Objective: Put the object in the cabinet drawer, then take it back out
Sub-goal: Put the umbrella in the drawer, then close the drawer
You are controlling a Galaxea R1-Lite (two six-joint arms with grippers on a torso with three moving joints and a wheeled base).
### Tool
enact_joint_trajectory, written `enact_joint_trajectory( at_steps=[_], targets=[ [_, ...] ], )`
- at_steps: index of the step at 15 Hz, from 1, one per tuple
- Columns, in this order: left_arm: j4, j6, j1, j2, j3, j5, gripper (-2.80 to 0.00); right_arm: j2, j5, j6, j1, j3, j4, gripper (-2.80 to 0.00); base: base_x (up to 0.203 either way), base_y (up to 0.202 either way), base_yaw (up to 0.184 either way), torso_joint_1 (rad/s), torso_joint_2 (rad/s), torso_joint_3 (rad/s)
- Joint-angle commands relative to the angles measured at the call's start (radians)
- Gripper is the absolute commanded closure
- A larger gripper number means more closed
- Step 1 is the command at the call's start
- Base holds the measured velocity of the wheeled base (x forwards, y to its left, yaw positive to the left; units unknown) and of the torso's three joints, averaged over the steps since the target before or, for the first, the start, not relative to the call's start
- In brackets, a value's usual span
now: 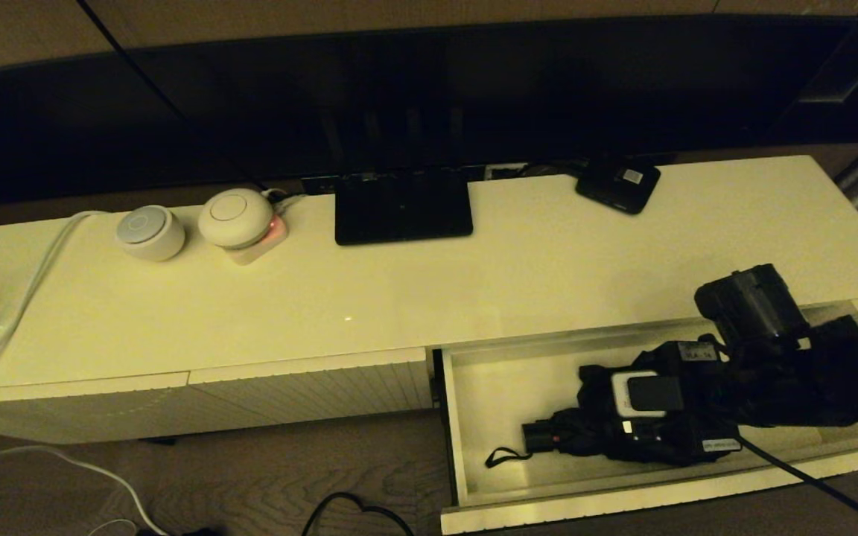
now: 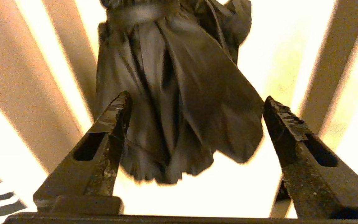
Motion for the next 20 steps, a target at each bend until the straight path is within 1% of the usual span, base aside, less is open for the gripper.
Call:
enact_joint_trajectory(
  at_steps=[1, 3, 4, 6, 7, 9, 11, 14, 18, 20],
  targets=[
    [0.0, 0.0, 0.0, 0.0, 0.003, 0.0, 0.0, -0.127, 0.0, -0.009, -0.001, 0.059, 0.029, -2.8, 0.0, 0.0, 0.0, 0.0, 0.0, 0.0],
    [0.0, 0.0, 0.0, 0.0, 0.003, 0.0, 0.0, -0.2, 0.001, -0.007, -0.001, 0.101, 0.08, -2.8, 0.0, 0.0, 0.0, 0.0, 0.0, 0.0],
    [0.0, 0.0, 0.0, 0.0, 0.003, 0.0, 0.0, -0.237, 0.002, -0.005, 0.002, 0.12, 0.102, 0.0, 0.0, 0.0, 0.0, 0.0, 0.0, 0.0],
    [0.0, 0.0, 0.0, 0.0, 0.003, 0.0, 0.0, -0.288, 0.013, -0.004, 0.017, 0.169, 0.136, 0.0, 0.0, 0.0, 0.0, 0.0, 0.0, 0.0],
    [0.0, 0.0, 0.0, 0.0, 0.003, 0.0, 0.0, -0.304, 0.035, -0.005, 0.023, 0.201, 0.136, 0.0, 0.0, 0.0, 0.0, 0.0, 0.0, 0.0],
    [0.0, 0.0, 0.0, 0.0, 0.003, 0.0, 0.0, -0.331, 0.104, -0.006, 0.028, 0.261, 0.139, 0.0, 0.0, 0.0, 0.0, 0.0, 0.0, 0.0],
    [0.0, 0.0, 0.0, 0.0, 0.003, 0.0, 0.0, -0.358, 0.135, -0.006, 0.028, 0.312, 0.14, 0.0, 0.0, 0.0, 0.0, 0.0, 0.0, 0.0],
    [0.0, 0.0, 0.0, 0.0, 0.003, 0.0, 0.0, -0.42, 0.153, -0.009, 0.036, 0.334, 0.142, 0.0, 0.0, 0.0, 0.0, 0.0, 0.0, 0.0],
    [0.0, 0.0, 0.0, 0.0, 0.003, 0.0, 0.0, -0.492, 0.161, -0.009, 0.113, 0.4, 0.193, 0.0, 0.0, 0.0, 0.0, 0.0, 0.0, 0.0],
    [0.0, 0.0, 0.0, 0.0, 0.003, 0.0, 0.0, -0.47, 0.161, -0.007, 0.133, 0.443, 0.186, 0.0, 0.0, 0.0, 0.0, 0.0, 0.0, 0.0]
  ],
)
